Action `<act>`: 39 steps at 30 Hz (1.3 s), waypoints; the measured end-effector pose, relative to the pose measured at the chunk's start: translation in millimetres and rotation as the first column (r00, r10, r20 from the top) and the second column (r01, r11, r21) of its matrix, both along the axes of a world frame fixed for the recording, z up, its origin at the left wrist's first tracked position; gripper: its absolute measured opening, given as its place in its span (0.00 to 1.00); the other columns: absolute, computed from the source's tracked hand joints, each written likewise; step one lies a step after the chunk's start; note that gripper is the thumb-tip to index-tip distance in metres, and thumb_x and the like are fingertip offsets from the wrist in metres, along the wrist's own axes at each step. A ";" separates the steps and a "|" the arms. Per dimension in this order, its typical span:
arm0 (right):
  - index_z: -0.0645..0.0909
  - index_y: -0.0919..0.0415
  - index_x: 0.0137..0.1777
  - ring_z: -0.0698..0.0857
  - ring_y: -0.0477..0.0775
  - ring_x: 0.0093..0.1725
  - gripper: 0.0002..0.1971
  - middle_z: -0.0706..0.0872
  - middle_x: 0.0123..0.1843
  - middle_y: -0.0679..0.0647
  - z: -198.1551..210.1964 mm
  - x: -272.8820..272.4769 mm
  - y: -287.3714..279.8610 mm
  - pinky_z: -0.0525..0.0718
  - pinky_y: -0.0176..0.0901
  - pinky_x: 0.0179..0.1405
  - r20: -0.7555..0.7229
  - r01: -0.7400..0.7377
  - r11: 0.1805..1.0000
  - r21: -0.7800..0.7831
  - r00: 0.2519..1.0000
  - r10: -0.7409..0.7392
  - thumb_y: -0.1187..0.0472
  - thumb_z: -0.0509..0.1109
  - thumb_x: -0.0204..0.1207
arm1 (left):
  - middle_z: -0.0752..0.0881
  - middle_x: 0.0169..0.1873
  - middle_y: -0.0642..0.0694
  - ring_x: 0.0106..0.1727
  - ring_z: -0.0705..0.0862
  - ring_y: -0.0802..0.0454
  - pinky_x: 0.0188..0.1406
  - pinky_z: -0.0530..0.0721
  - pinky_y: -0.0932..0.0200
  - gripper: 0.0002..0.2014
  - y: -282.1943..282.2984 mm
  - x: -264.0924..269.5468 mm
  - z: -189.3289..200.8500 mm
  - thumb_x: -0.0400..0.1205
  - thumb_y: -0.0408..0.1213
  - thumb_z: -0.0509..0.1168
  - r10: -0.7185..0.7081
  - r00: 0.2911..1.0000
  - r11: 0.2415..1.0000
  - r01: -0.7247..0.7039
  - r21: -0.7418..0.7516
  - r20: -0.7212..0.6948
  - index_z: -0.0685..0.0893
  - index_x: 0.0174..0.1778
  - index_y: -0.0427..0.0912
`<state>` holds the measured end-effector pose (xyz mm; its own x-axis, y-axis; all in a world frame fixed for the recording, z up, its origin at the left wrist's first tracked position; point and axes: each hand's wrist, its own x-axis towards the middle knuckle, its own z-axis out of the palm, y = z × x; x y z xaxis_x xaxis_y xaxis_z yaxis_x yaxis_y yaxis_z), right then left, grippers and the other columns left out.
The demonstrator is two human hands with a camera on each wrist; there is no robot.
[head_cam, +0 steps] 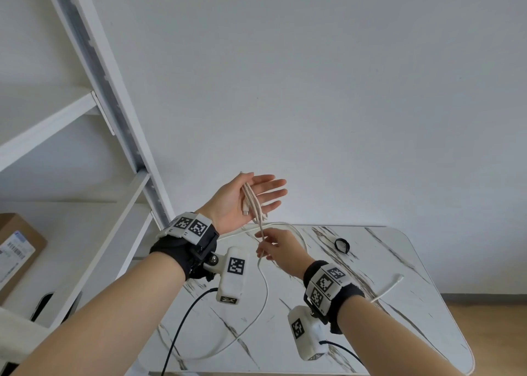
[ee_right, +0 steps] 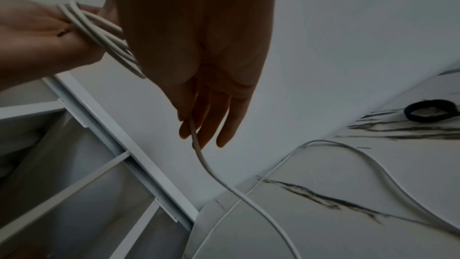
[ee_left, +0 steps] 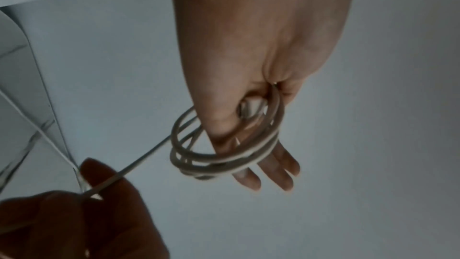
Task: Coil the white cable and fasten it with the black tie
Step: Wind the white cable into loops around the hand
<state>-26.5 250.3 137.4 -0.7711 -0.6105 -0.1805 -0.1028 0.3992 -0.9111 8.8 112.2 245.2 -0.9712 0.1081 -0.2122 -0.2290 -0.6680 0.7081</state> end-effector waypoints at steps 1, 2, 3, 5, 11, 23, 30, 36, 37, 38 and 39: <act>0.79 0.63 0.59 0.84 0.44 0.34 0.11 0.85 0.37 0.54 -1.9 1.3 0.7 0.80 0.29 0.37 -0.003 -0.013 1.000 0.025 1.000 0.013 0.68 0.60 0.79 | 0.91 0.52 0.38 0.56 0.89 0.41 0.61 0.85 0.47 0.19 -0.9 -0.8 -0.3 0.87 0.41 0.49 0.025 1.000 1.000 -0.025 -0.005 -0.001 0.81 0.55 0.33; 0.79 0.64 0.59 0.84 0.43 0.35 0.11 0.85 0.38 0.54 -4.8 2.5 2.0 0.79 0.26 0.37 -0.006 -0.022 0.999 0.040 1.000 0.023 0.68 0.60 0.79 | 0.91 0.52 0.38 0.55 0.89 0.41 0.61 0.85 0.47 0.19 -1.9 -1.8 -0.3 0.88 0.42 0.49 0.049 0.999 0.999 -0.049 -0.012 0.000 0.81 0.55 0.33; 0.78 0.64 0.60 0.84 0.43 0.35 0.12 0.86 0.39 0.54 -6.8 4.3 3.5 0.78 0.24 0.36 -0.010 -0.030 0.998 0.056 0.999 0.031 0.68 0.61 0.79 | 0.91 0.52 0.38 0.55 0.90 0.41 0.61 0.85 0.47 0.19 -3.4 -2.9 -0.3 0.88 0.42 0.48 0.072 0.997 0.997 -0.072 -0.023 0.002 0.81 0.54 0.33; 0.77 0.62 0.60 0.84 0.46 0.39 0.12 0.87 0.41 0.53 -10.9 7.3 6.5 0.77 0.25 0.37 -0.011 -0.039 0.996 0.078 0.999 0.040 0.67 0.64 0.77 | 0.91 0.51 0.38 0.54 0.90 0.41 0.60 0.85 0.47 0.19 -7.6 -4.9 0.7 0.88 0.42 0.48 0.120 0.993 0.992 -0.120 -0.040 0.003 0.81 0.53 0.34; 0.73 0.56 0.42 0.84 0.49 0.36 0.07 0.86 0.35 0.50 -11.2 10.3 13.5 0.83 0.45 0.46 -0.078 0.011 0.997 0.070 0.997 -0.005 0.68 0.65 0.77 | 0.92 0.47 0.38 0.51 0.90 0.41 0.60 0.82 0.47 0.19 -24.5 -9.6 3.4 0.88 0.43 0.48 0.234 0.972 0.967 -0.231 -0.110 0.011 0.81 0.51 0.35; 0.82 0.61 0.57 0.80 0.58 0.46 0.11 0.83 0.49 0.59 33.8 2.9 3.4 0.74 0.43 0.45 -0.511 -0.166 0.969 0.182 0.826 0.238 0.63 0.59 0.83 | 0.89 0.51 0.37 0.54 0.88 0.38 0.66 0.78 0.45 0.16 -34.6 -14.6 -13.2 0.88 0.46 0.49 0.159 0.986 0.864 -0.116 -0.489 0.047 0.76 0.56 0.38; 0.85 0.66 0.54 0.83 0.52 0.58 0.11 0.84 0.65 0.56 65.5 1.5 -4.8 0.78 0.39 0.57 -0.615 -0.298 0.949 0.101 0.732 0.295 0.72 0.62 0.79 | 0.89 0.46 0.38 0.35 0.89 0.48 0.35 0.85 0.55 0.17 -26.6 -8.1 -19.8 0.88 0.46 0.50 0.071 0.990 0.800 0.016 -0.600 0.121 0.78 0.56 0.38; 0.80 0.58 0.45 0.78 0.34 0.29 0.06 0.83 0.36 0.45 89.5 -6.5 -2.0 0.74 0.27 0.35 -0.460 -0.272 0.956 0.112 0.839 0.292 0.63 0.74 0.72 | 0.87 0.30 0.42 0.30 0.88 0.45 0.37 0.87 0.55 0.17 -17.1 1.1 -23.8 0.86 0.44 0.57 -0.074 0.975 0.807 0.182 -0.562 0.209 0.80 0.39 0.36; 0.80 0.59 0.46 0.79 0.35 0.31 0.07 0.83 0.37 0.45 91.7 -8.5 -1.2 0.74 0.28 0.35 -0.439 -0.272 0.954 0.128 0.847 0.300 0.62 0.74 0.71 | 0.87 0.33 0.41 0.32 0.89 0.42 0.39 0.87 0.54 0.16 -16.0 3.4 -24.1 0.85 0.45 0.58 -0.105 0.967 0.807 0.219 -0.549 0.232 0.81 0.39 0.36; 0.80 0.60 0.49 0.79 0.37 0.33 0.07 0.83 0.39 0.46 93.7 -10.2 -0.1 0.75 0.28 0.37 -0.418 -0.278 0.949 0.148 0.852 0.315 0.63 0.74 0.72 | 0.87 0.33 0.41 0.33 0.90 0.42 0.39 0.88 0.55 0.17 -14.9 5.6 -23.9 0.85 0.45 0.57 -0.130 0.958 0.798 0.253 -0.546 0.254 0.82 0.40 0.37; 0.81 0.61 0.51 0.79 0.38 0.34 0.08 0.83 0.40 0.47 95.0 -11.4 1.0 0.75 0.28 0.37 -0.401 -0.293 0.942 0.165 0.853 0.335 0.64 0.72 0.73 | 0.88 0.33 0.42 0.32 0.90 0.43 0.37 0.88 0.56 0.18 -14.3 7.0 -24.4 0.86 0.46 0.56 -0.149 0.950 0.786 0.282 -0.550 0.274 0.82 0.41 0.38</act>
